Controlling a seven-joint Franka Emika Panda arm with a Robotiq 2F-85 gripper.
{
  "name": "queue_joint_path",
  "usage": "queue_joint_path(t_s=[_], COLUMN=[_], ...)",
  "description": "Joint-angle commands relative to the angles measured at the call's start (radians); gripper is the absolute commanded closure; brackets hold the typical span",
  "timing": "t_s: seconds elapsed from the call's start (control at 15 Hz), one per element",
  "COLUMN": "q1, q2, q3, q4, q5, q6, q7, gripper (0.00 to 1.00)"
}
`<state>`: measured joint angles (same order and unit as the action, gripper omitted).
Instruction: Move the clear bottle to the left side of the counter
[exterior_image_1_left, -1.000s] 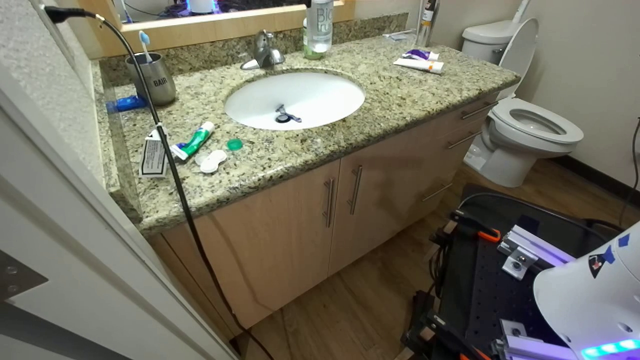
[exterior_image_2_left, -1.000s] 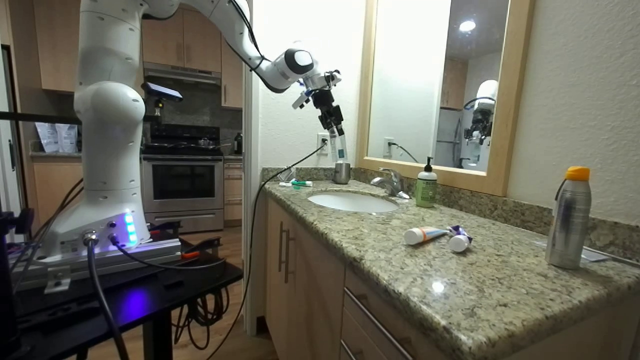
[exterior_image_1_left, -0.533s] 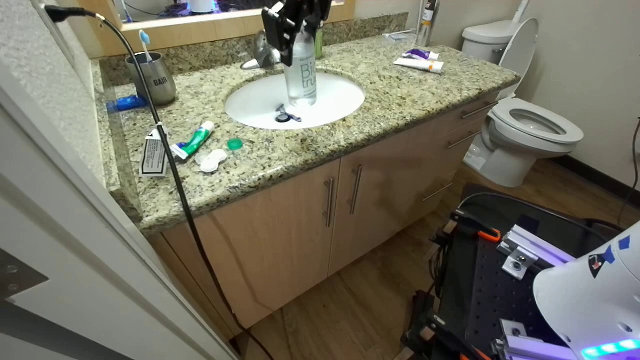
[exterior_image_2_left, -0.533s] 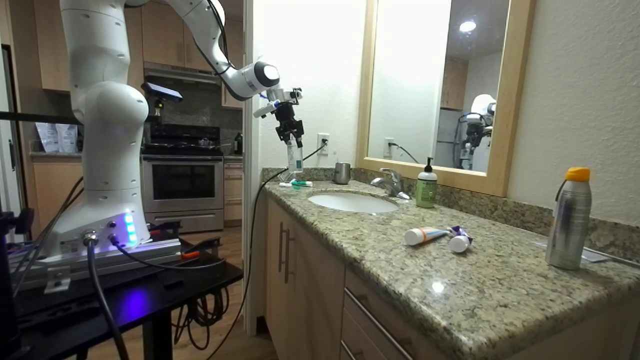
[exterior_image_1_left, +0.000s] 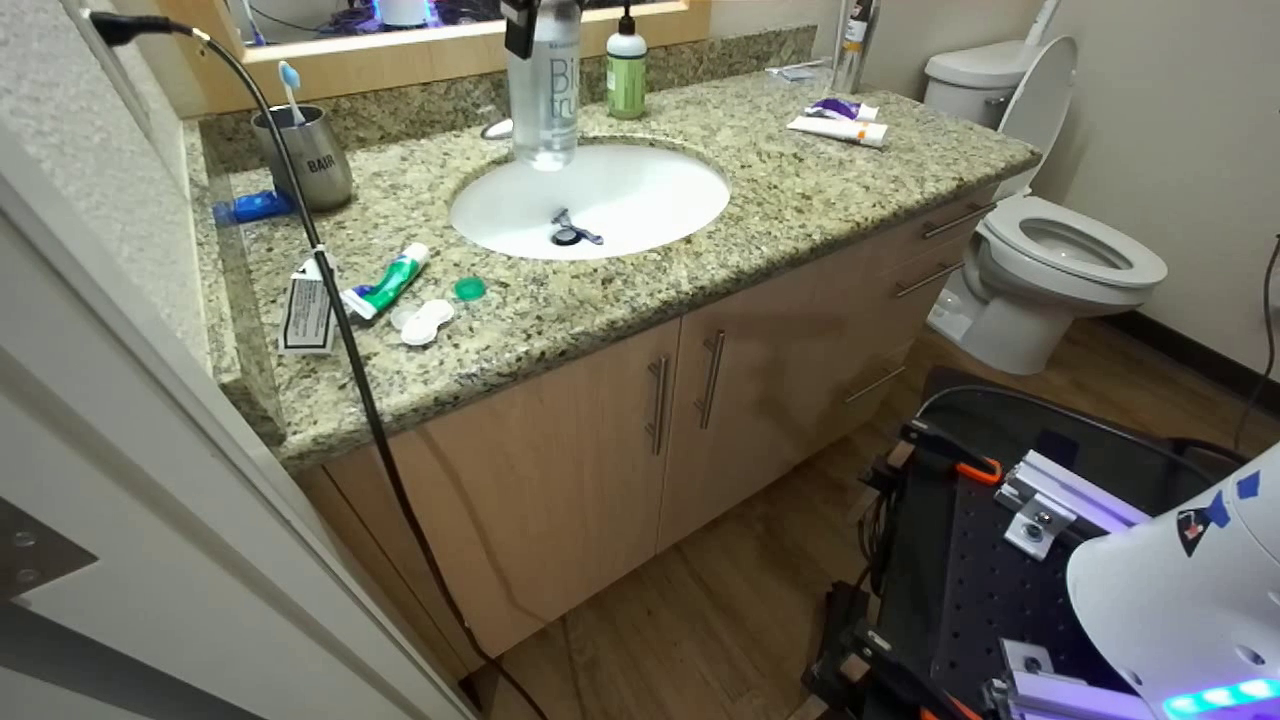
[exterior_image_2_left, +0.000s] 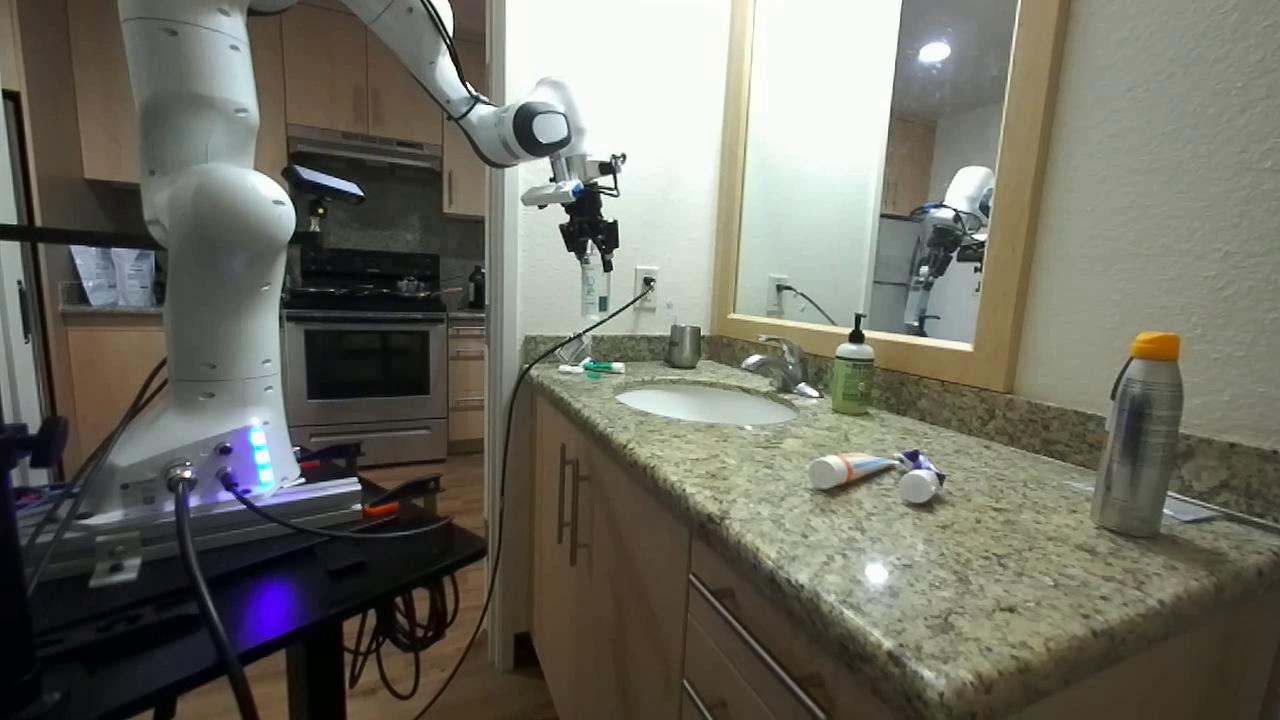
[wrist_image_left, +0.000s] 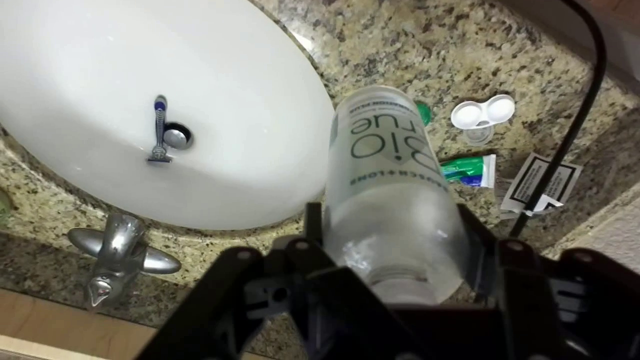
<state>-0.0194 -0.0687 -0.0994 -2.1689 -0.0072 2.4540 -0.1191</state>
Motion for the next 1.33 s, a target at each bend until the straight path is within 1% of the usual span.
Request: queue_joint_path(t_s=[0.0,0.2,0.33,0.6,0.67,0.73,0.93,1.0,1.13,1.27], q1=[-0.026,-0.031,-0.028,-0.024,-0.022,-0.027,-0.024,-0.024,-0.019,-0.013], q2=[0.046,0.072,0.083,0.131,0.130,0.130,0.140,0.139,0.169,0.182], q3=[-0.003,0.005,0.011,0.019,0.023,0.022,0.026,0.026,0.023,0.031], q4=[0.064,0.074,0.049,0.036,0.034,0.038,0.038,0.038,0.026,-0.017], q5=[0.013,-0.014,-0.073,-0.188,-0.188,-0.163,-0.171,-0.171,-0.221,-0.235], q6=[-0.053,-0.087,-0.065,-0.027,-0.021,-0.045,-0.039,-0.038,-0.018,-0.001], q7=[-0.084,-0.107,-0.105,-0.075,-0.072,-0.076,-0.075,-0.075,-0.040,-0.045], gripper=[0.62,0.62,0.62,0.62,0.62,0.37,0.37,0.62,0.62,0.62])
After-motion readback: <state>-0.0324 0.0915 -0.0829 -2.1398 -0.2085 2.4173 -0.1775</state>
